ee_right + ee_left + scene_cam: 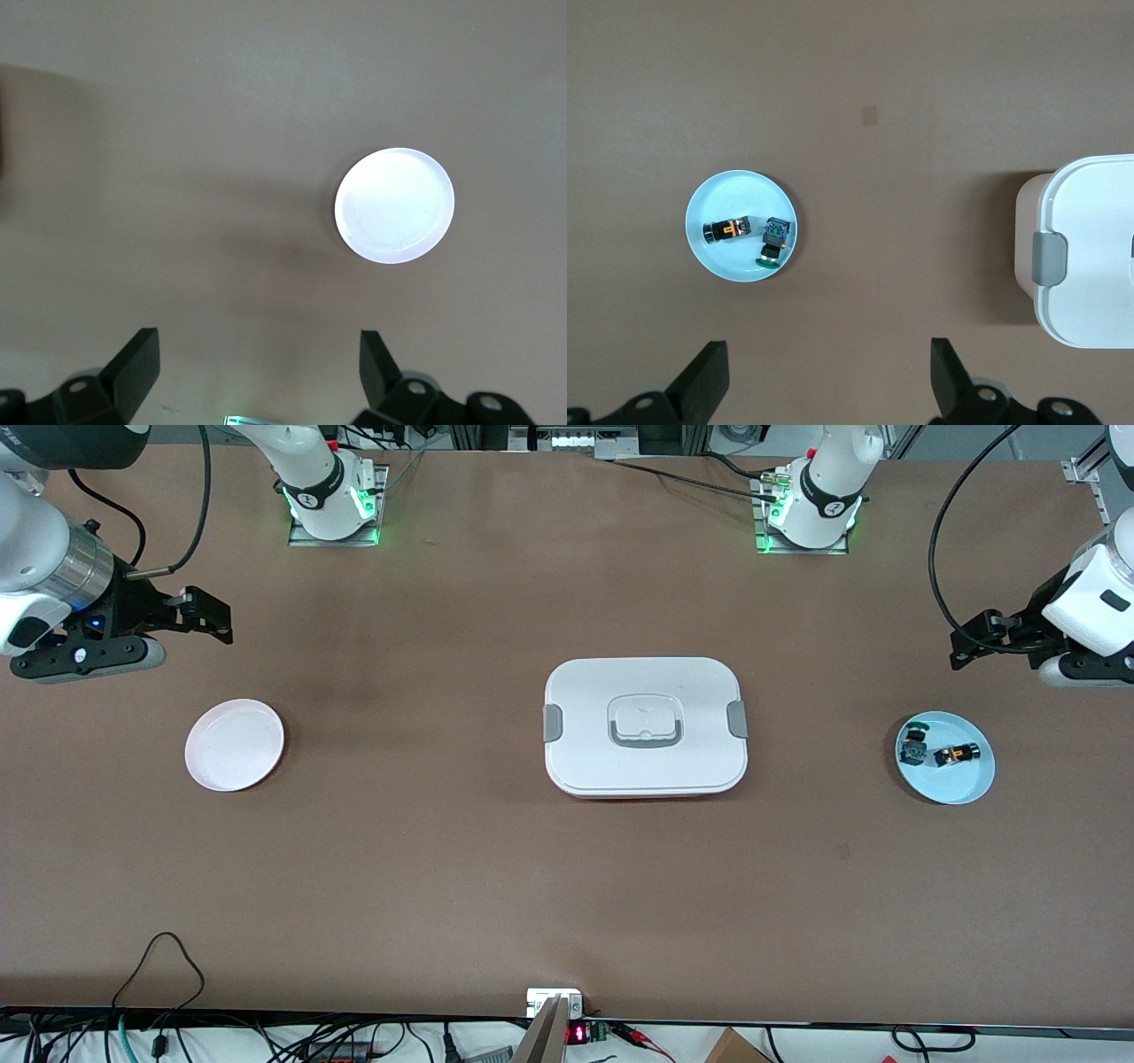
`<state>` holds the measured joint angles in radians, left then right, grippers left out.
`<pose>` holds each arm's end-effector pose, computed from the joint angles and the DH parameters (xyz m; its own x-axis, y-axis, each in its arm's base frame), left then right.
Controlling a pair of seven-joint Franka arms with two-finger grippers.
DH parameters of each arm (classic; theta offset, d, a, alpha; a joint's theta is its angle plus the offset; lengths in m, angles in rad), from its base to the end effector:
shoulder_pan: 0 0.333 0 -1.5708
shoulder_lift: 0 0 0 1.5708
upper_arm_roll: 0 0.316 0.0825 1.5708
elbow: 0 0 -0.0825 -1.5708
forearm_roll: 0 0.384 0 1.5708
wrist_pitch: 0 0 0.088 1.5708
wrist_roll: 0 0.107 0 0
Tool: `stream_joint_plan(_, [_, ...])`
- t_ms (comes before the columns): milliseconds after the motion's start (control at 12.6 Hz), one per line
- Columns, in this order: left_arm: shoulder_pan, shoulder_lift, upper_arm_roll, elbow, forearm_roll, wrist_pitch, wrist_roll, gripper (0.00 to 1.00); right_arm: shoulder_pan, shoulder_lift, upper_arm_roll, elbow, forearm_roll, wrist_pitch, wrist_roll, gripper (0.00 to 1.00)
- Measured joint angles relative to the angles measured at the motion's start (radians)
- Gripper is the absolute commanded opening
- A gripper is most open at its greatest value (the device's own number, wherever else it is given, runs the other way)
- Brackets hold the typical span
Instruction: Transfer orange switch to right arm and place
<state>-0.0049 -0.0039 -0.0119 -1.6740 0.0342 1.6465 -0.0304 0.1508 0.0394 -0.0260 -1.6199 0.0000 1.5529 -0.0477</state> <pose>0.5570 -0.0059 0.5844 0.9997 0.0110 -0.0226 0.0102 -0.9993 -0.0348 0.5564 0.0701 0.5780 0.9796 0.1709 -0.1061 0.1714 -0.9852 -0.0040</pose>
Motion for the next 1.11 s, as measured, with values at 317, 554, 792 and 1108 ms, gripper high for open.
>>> stream_joint_plan(317, [-0.001,0.000,-0.003,0.001,0.000,-0.039,-0.001,1.00,0.000,0.000,0.000,0.000,0.000,0.001,0.000,1.00])
stream_joint_plan(554, [0.003,0.000,0.000,0.006,0.000,-0.047,-0.001,1.00,-0.001,0.000,-0.001,0.000,0.000,0.004,0.000,1.00])
stream_joint_plan(792, [0.007,0.012,0.006,0.010,0.000,-0.090,-0.001,1.00,-0.002,0.000,-0.002,0.000,0.000,0.006,0.000,1.00])
stream_joint_plan(1108, [0.062,0.087,0.010,0.012,-0.001,-0.116,0.014,1.00,-0.002,0.000,-0.002,0.001,0.000,0.007,0.000,1.00])
